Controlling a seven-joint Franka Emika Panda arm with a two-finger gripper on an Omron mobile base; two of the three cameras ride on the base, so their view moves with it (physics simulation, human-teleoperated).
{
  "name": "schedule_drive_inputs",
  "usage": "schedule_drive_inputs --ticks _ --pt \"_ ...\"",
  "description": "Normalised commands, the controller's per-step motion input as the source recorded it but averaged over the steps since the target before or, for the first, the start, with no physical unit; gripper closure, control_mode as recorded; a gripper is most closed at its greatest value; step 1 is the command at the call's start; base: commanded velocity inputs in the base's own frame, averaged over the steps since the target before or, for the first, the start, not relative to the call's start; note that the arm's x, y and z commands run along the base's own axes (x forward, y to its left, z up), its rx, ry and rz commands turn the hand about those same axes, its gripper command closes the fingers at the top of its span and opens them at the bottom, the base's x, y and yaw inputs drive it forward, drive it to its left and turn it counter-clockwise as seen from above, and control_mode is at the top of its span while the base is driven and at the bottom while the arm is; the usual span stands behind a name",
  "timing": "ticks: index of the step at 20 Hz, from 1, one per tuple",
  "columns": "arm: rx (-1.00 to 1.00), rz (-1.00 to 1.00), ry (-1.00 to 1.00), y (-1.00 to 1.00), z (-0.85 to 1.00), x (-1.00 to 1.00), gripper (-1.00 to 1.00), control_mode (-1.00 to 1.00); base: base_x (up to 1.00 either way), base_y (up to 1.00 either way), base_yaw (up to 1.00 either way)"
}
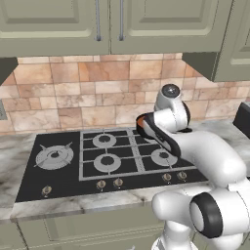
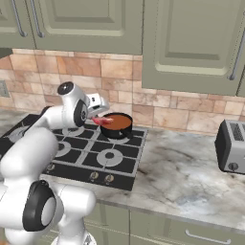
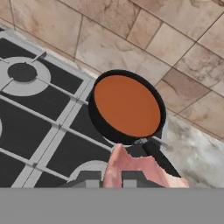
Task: Retrieve the steak from the fridge and place it on the saucepan with marinade on the stove.
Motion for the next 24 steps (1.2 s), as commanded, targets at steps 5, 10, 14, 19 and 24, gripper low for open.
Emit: schedule_drive_inputs --ticks 5,10,14,19,24 --pt "0.0 0.0 0.0 0.0 -0.13 0.21 1.0 -1.0 0.0 0.0 0.0" --pt "0.0 0.0 0.0 0.0 0.0 0.18 1.0 -1.0 0.0 0.0 0.0" --pt "0.0 0.0 0.0 -0.02 0.0 0.21 1.0 -1.0 0.0 0.0 0.0" --pt "0.0 0.0 0.0 -0.01 -0.05 0.21 1.0 -1.0 0.0 0.0 0.0" --pt "0.0 0.0 0.0 -0.01 -0.07 0.17 1.0 -1.0 0.0 0.0 0.0"
